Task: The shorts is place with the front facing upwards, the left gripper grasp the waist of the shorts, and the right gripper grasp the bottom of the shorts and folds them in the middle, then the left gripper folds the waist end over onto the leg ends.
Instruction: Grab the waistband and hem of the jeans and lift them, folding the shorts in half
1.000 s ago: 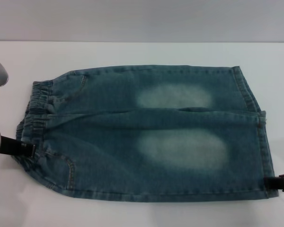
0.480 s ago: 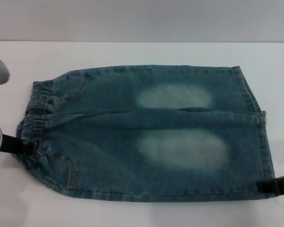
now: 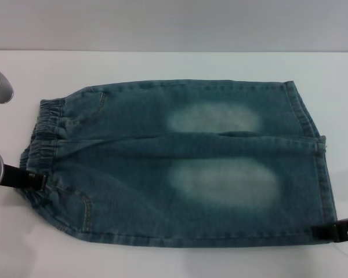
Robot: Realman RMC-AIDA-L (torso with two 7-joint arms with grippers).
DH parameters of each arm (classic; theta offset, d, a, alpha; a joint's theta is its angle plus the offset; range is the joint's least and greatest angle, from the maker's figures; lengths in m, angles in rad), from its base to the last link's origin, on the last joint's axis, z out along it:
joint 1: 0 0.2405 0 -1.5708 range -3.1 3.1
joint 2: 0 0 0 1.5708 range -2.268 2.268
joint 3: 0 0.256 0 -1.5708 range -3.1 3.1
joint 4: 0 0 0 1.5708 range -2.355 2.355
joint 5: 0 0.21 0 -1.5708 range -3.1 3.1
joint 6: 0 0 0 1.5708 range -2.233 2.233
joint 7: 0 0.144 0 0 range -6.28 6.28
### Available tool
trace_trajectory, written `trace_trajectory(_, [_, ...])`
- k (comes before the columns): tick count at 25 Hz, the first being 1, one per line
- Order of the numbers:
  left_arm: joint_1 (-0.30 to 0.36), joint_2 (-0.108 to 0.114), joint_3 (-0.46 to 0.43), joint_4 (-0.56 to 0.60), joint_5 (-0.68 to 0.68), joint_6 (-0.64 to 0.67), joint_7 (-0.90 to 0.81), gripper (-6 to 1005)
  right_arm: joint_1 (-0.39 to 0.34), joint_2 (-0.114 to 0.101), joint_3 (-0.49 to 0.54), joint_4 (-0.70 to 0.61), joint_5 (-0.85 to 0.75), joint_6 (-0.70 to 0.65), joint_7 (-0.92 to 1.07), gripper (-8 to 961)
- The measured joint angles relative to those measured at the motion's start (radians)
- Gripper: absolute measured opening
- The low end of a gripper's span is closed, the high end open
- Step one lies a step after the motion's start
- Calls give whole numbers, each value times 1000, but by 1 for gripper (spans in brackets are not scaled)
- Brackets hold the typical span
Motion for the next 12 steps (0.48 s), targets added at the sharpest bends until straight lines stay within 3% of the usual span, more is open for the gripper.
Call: trace_trajectory(12, [-1,0,0,-4,1,-3,0,61,8,-3,-11,-23,-1,-8,-27,599])
